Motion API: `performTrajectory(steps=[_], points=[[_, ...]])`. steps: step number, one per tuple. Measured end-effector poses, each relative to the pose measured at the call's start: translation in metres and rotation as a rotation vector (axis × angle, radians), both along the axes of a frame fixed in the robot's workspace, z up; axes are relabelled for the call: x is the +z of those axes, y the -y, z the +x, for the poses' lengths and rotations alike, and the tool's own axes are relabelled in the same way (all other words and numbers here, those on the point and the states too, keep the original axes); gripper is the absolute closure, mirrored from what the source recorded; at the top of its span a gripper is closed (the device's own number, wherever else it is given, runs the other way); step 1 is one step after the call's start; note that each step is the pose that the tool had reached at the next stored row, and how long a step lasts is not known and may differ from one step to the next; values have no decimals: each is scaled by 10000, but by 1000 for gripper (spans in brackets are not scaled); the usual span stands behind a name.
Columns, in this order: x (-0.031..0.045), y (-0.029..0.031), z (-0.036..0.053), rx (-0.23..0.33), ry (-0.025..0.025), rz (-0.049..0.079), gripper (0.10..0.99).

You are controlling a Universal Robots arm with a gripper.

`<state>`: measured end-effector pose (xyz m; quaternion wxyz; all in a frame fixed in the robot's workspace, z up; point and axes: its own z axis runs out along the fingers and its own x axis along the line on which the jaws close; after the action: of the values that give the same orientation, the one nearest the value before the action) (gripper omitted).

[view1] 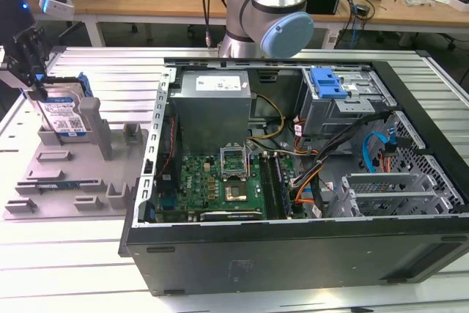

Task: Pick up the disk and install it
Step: 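Pick up the disk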

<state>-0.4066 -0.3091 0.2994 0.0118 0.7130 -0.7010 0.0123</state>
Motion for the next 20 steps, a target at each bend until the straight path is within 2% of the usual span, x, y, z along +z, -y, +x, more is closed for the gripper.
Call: performTrajectory(steps=[7,14,16,20], points=[[2,0,0,0,4,1,722],[78,0,0,-1,1,0,722],[148,0,0,-1,1,2,722],[383,0,1,0,3,78,722]])
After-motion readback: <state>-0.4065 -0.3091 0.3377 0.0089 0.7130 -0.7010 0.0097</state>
